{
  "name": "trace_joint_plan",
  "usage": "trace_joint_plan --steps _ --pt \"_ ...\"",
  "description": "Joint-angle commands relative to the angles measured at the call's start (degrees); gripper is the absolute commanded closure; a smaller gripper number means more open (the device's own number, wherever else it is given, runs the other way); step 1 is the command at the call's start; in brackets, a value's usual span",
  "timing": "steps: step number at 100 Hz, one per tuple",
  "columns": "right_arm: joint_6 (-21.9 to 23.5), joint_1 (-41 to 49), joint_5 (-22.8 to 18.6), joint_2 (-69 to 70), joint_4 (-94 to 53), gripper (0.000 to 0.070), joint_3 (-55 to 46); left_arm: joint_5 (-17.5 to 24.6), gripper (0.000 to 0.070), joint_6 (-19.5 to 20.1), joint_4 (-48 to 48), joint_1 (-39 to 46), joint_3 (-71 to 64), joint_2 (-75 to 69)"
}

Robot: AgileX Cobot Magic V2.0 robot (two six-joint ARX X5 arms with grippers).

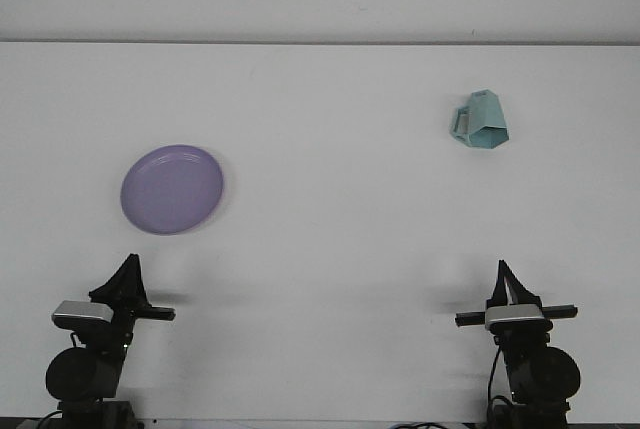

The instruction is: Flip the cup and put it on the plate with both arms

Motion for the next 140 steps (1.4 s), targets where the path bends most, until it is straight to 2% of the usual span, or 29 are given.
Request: trace_joint_plan --steps 1,85,105,116,122,129,140 --pt "1.05 0.04 0.07 0.02 0.59 0.0700 -0.15 -0.11 0.0687 0.50 0.57 0.00 -1.05 -0.02" --pt "1.84 0.04 -0.46 0.02 1.22 0.0699 -0.15 -0.11 0.0687 -0.39 0.61 0.00 -1.05 -0.02" --pt "14.38 0.04 -0.59 0.02 1.42 0.0699 -0.15 -0.11 0.0688 -0.83 0.66 0.00 -1.05 -0.02" --pt "23.32 0.04 -0.59 0.02 3.50 0.0700 -0.13 -0.11 0.0688 -5.25 0.79 0.00 -1.05 -0.02" --pt "26.67 0.04 -0.61 0.02 5.44 0.0700 0.17 -0.11 0.0689 -7.82 0.94 0.00 -1.03 -0.02" --pt "28.44 0.04 -0.02 0.15 5.07 0.0700 1.97 -0.11 0.0689 -9.22 0.98 0.00 -0.83 -0.02" --pt "28.11 0.04 3.23 3.02 1.20 0.0700 7.91 -0.11 0.0688 -9.33 0.98 0.00 -0.17 -0.02"
